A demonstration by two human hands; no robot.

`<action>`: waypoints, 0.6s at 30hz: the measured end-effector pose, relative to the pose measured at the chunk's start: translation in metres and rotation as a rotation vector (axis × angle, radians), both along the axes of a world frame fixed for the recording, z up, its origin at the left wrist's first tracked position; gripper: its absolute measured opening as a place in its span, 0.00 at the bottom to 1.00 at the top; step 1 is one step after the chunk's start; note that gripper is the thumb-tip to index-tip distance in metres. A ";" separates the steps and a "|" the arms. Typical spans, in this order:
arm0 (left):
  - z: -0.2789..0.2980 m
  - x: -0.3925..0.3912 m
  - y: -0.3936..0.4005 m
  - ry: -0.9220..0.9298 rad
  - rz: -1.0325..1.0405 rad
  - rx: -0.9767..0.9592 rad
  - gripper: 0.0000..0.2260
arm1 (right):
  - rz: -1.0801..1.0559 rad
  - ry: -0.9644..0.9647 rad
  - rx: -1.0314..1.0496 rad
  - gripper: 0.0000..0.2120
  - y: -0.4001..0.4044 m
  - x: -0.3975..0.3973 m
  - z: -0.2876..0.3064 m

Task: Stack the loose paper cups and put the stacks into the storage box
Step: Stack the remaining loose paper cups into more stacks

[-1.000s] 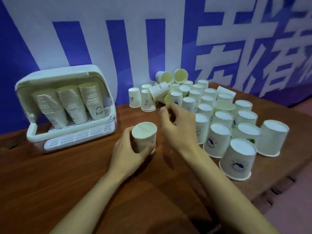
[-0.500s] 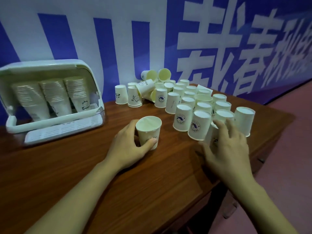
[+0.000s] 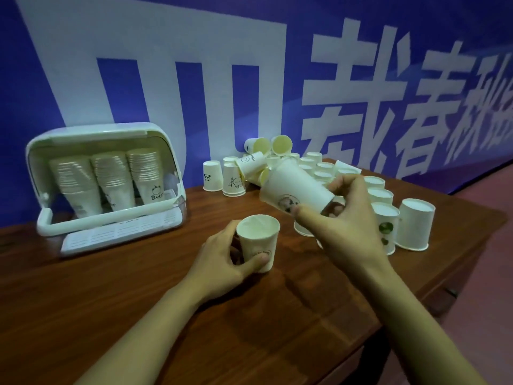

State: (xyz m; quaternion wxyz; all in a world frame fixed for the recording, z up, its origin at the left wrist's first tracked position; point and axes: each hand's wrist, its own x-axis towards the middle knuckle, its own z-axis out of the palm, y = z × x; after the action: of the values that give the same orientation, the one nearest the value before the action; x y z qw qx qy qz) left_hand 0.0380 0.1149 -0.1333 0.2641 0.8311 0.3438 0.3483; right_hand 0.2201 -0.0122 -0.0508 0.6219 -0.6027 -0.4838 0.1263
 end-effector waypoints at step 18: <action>-0.003 -0.005 0.012 -0.082 0.353 -0.044 0.25 | 0.051 0.100 0.100 0.23 0.094 -0.035 -0.049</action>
State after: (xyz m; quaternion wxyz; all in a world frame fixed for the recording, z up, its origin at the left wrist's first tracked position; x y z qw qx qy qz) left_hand 0.0331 0.1270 -0.1358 0.2306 0.7372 0.4807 0.4151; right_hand 0.1855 0.0821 -0.0995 0.6712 -0.5514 -0.4728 0.1478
